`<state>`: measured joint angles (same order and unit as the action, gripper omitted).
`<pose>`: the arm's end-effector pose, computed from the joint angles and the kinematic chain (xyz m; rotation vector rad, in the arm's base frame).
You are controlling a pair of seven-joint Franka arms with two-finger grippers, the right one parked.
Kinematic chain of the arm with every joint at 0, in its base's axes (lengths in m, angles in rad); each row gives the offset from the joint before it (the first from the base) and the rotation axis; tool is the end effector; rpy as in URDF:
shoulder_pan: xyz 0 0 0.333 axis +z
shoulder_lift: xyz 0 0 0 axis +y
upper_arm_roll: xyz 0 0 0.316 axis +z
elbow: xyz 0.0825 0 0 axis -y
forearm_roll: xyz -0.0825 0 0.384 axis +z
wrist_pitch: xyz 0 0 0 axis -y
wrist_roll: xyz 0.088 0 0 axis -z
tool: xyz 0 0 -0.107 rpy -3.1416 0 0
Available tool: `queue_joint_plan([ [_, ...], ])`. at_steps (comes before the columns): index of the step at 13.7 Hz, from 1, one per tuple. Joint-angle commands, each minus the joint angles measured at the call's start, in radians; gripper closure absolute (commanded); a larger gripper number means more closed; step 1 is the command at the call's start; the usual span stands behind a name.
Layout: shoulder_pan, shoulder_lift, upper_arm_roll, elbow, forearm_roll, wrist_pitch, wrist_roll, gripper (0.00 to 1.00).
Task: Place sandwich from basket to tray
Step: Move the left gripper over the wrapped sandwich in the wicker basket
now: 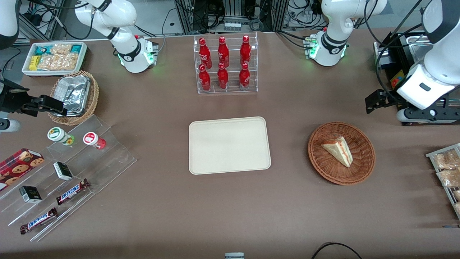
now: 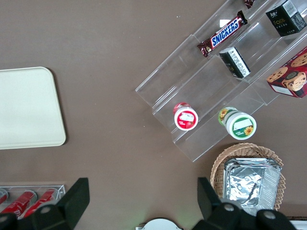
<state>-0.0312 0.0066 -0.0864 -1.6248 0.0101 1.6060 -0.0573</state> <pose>0.5544 -0.0643 0.5984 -3.1282 0.0951 0.0383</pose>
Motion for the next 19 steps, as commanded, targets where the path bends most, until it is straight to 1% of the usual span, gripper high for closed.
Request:
queue_joint_plan([
  [1, 0.013, -0.004, -0.007, 0.010, 0.027, -0.024, 0.027, 0.00],
  [3, 0.014, 0.000, -0.006, 0.003, 0.027, -0.024, 0.001, 0.00],
  [5, 0.014, -0.004, -0.006, -0.058, 0.030, 0.015, -0.070, 0.00],
  [7, 0.014, -0.017, -0.006, -0.162, 0.036, 0.133, -0.133, 0.00],
  [9, 0.014, -0.020, -0.004, -0.274, 0.034, 0.269, -0.232, 0.00],
  [13, 0.014, -0.016, -0.006, -0.489, 0.034, 0.562, -0.558, 0.00],
  [14, 0.013, -0.008, -0.007, -0.527, 0.034, 0.624, -0.626, 0.00],
  [16, 0.011, 0.007, -0.007, -0.582, 0.036, 0.716, -0.703, 0.00],
  [19, 0.008, 0.058, -0.007, -0.606, 0.036, 0.784, -0.777, 0.00],
])
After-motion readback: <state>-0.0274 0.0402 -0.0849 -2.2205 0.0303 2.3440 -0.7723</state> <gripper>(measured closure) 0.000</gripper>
